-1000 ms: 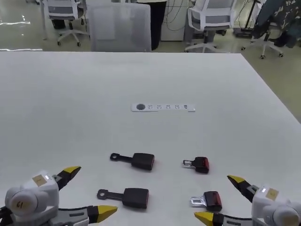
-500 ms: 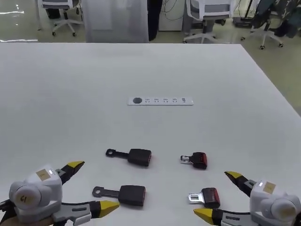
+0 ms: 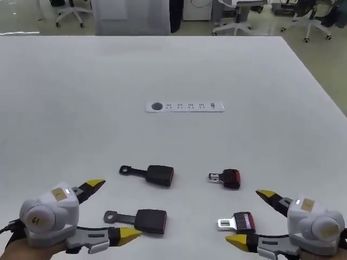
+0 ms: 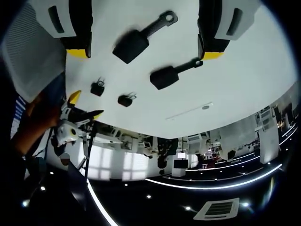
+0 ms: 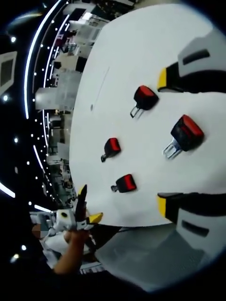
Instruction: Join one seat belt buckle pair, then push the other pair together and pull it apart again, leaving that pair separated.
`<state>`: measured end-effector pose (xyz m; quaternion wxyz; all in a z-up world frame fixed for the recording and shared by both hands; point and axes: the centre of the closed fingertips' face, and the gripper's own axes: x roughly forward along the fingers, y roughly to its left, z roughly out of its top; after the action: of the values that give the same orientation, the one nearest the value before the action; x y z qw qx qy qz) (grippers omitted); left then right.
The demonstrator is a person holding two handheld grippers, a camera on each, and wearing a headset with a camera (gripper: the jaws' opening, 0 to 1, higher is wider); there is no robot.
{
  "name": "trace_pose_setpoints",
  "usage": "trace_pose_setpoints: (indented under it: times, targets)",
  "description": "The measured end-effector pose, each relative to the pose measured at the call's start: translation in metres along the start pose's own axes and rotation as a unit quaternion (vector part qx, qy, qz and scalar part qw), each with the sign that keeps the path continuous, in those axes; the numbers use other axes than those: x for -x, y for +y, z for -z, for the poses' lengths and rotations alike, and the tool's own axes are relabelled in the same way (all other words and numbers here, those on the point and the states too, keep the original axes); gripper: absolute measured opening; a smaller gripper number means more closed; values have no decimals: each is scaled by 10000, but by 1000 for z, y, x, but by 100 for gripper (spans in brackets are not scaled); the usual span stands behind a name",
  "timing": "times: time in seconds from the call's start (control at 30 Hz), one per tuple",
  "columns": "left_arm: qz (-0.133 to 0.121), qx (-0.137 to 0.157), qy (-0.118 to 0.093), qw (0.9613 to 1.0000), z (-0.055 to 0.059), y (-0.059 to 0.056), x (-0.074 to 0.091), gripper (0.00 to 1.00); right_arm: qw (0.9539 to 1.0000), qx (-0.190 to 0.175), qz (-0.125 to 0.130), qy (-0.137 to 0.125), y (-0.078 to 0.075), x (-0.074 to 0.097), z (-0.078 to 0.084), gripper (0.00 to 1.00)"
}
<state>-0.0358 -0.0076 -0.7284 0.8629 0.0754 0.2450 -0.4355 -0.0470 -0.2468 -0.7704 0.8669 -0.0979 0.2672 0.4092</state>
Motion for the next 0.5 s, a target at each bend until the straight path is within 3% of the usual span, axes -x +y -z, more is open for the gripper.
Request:
trace_pose_setpoints:
  times: [0.5]
  targets:
    - [463,-321,399,9976,17,-1,-29,92,9984,98,-434,346,-8,-14,19,86]
